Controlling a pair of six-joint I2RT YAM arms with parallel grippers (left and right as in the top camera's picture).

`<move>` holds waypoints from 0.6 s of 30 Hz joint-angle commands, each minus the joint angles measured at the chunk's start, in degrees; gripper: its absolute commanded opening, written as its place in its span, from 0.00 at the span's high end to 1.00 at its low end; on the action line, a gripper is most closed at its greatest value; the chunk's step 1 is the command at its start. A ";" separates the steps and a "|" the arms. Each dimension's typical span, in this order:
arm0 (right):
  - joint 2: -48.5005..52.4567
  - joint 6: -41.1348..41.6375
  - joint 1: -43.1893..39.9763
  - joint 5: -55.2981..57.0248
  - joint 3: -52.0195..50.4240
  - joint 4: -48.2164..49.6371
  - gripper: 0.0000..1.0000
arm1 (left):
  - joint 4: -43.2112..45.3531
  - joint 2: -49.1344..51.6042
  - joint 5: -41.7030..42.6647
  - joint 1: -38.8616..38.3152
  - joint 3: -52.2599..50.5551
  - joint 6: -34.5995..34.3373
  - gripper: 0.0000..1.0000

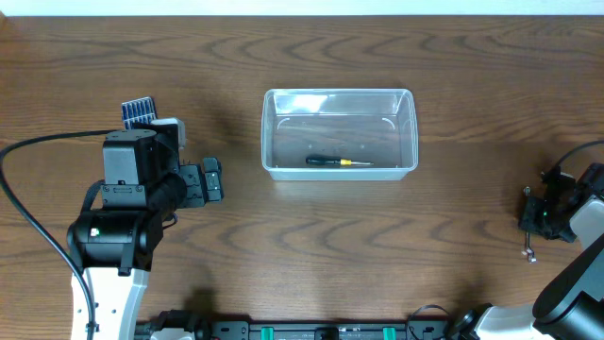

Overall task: Pack container
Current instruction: 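Lower and close the right gripper on the chrome wrench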

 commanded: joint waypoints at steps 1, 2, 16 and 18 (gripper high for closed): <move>0.70 -0.26 -0.50 1.51 -1.25 -0.24 0.91 | -0.15 -0.02 -0.26 -0.02 1.18 1.01 0.02; 0.70 -0.26 -0.50 1.53 -1.25 -0.22 0.92 | -0.15 -0.02 -0.26 -0.02 1.18 1.01 0.01; 0.68 3.43 -0.33 -1.09 -1.09 0.66 0.99 | -0.15 -0.02 -0.26 -0.02 1.18 1.01 0.02; 0.68 8.59 -0.33 -1.09 -0.87 1.49 0.99 | -0.15 -0.02 -0.26 -0.02 1.18 1.01 0.02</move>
